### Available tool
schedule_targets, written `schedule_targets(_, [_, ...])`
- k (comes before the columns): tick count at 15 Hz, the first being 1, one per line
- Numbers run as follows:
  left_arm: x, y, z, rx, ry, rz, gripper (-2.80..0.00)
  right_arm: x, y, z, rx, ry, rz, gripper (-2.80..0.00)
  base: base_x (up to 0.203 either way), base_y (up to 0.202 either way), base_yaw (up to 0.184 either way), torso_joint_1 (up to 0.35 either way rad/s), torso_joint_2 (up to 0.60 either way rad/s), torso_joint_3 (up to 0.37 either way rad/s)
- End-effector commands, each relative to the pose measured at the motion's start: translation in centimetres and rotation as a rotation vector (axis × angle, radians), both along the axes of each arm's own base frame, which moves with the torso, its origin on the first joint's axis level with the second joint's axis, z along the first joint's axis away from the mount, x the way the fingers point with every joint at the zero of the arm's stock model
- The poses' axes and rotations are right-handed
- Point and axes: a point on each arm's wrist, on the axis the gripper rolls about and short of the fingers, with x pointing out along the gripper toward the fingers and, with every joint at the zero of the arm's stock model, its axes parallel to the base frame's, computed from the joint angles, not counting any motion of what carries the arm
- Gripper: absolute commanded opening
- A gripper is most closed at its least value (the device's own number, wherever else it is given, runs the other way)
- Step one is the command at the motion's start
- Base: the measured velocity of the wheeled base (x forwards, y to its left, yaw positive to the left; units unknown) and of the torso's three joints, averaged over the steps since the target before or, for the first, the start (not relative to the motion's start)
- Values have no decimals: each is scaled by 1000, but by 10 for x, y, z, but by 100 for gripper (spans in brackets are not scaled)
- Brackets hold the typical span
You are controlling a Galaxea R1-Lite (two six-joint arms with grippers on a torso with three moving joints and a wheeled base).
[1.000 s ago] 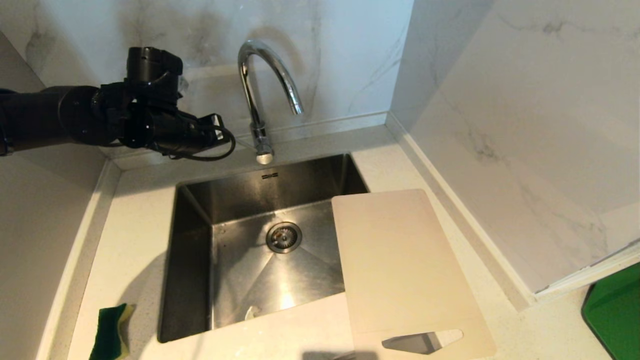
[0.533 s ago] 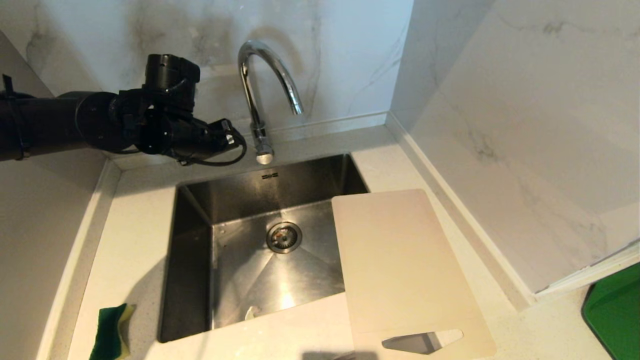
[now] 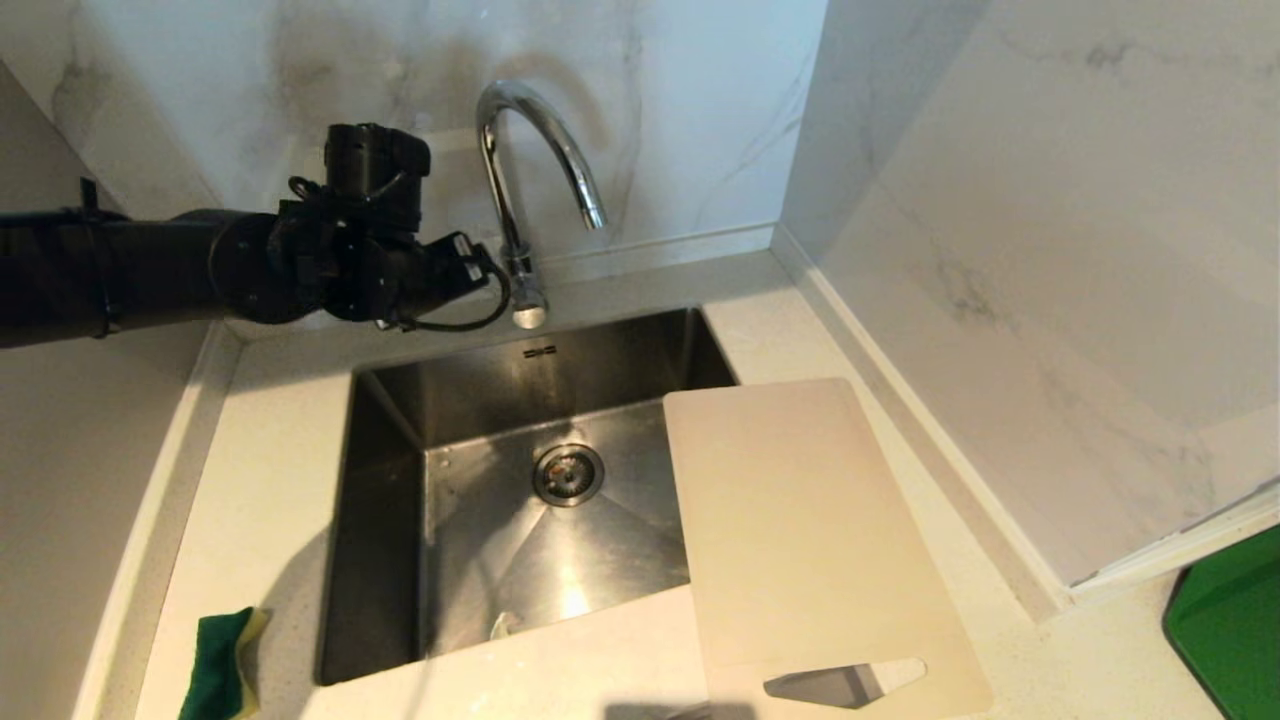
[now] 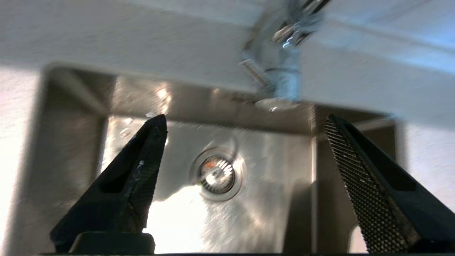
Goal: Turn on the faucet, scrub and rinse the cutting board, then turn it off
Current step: Turn on the tap
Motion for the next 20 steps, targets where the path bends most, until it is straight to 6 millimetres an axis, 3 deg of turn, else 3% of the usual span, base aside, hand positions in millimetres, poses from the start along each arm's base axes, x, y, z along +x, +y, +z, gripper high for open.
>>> schedule_targets(1, [9,-6,-9,-17,-29,19,0,0,0,0,0,0,0,-280,0,0,0,0,0,0])
schedule_targets(6, [34,-15,-27,-35,-151,118,0,0,0,0,0,0,0,-280,0,0,0,0,0,0])
schedule_targets(9, [38,-14,-27,-46,-185,134,0,0,0,0,0,0,0,-280,0,0,0,0,0,0])
schedule_targets(20, [60,-20,-65,-21,-184,236,0,0,0,0,0,0,0,-280,0,0,0,0,0,0])
